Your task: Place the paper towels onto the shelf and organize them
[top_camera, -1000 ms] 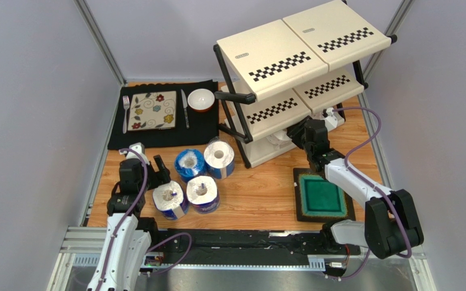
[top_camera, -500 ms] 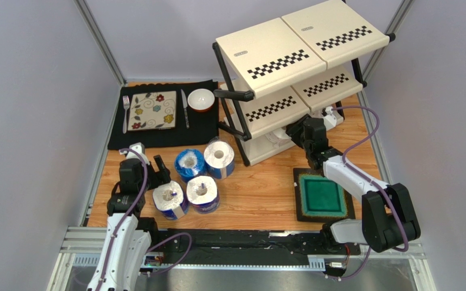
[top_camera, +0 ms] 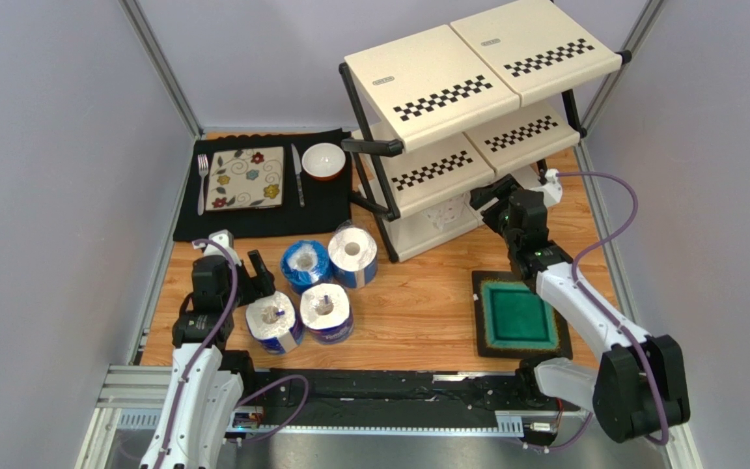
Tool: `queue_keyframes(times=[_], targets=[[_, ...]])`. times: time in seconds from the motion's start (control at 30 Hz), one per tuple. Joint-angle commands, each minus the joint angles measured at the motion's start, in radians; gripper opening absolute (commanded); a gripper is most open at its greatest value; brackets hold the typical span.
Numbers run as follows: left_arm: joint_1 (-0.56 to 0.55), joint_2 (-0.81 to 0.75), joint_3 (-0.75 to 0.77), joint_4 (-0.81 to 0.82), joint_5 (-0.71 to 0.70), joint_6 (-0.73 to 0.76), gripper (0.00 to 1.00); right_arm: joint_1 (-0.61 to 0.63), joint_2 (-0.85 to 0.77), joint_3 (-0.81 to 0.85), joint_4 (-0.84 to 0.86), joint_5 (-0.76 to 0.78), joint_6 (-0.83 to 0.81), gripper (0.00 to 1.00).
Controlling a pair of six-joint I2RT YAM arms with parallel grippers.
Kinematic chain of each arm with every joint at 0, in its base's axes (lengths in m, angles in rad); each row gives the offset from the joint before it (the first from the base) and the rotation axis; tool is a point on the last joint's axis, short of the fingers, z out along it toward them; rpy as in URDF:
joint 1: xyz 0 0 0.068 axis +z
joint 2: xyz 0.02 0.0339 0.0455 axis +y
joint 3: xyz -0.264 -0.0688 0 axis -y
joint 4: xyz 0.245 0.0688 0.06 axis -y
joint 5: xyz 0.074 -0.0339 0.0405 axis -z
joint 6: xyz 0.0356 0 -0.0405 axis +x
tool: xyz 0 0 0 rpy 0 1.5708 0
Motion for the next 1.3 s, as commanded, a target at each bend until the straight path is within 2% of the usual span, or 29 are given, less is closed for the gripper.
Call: queue_keyframes(times=[0.0,0.2,0.3,0.33,0.4,0.5,0.63,0.8,0.93,1.27], targets=[[-0.002,-0.002,0.001,0.007,0.009,0.017,0.93,-0.020,-0.139,-0.011,0.024,-0.030,-0.019,0.72],[-0.002,-0.004,0.001,0.007,0.014,0.017,0.93,0.023,-0.322,-0.061,-0.163,-0.196,-0.078,0.76],[-0.002,-0.004,0.001,0.006,0.015,0.017,0.93,0.197,-0.414,-0.064,-0.316,-0.085,-0.111,0.80],[-0.002,-0.004,0.001,0.006,0.015,0.017,0.93,0.315,-0.428,-0.063,-0.337,-0.042,-0.111,0.81],[-0.002,-0.004,0.001,0.007,0.014,0.017,0.93,0.420,-0.428,-0.058,-0.377,0.054,-0.081,0.84],[-0.002,-0.005,0.001,0.007,0.011,0.017,0.92,0.598,-0.375,-0.066,-0.354,0.109,-0.026,0.84],[-0.002,-0.005,0.000,0.009,0.009,0.015,0.93,0.747,-0.244,-0.051,-0.279,0.187,-0.007,0.84],[0.000,-0.004,0.001,0.006,0.009,0.015,0.93,0.931,-0.056,0.051,-0.262,0.236,-0.024,0.87],[-0.002,-0.007,0.000,0.006,0.008,0.015,0.93,0.988,0.029,0.097,-0.219,0.227,-0.022,0.88],[0.000,-0.008,0.001,0.009,0.017,0.017,0.93,1.019,0.184,0.215,-0.151,0.144,-0.058,0.89]])
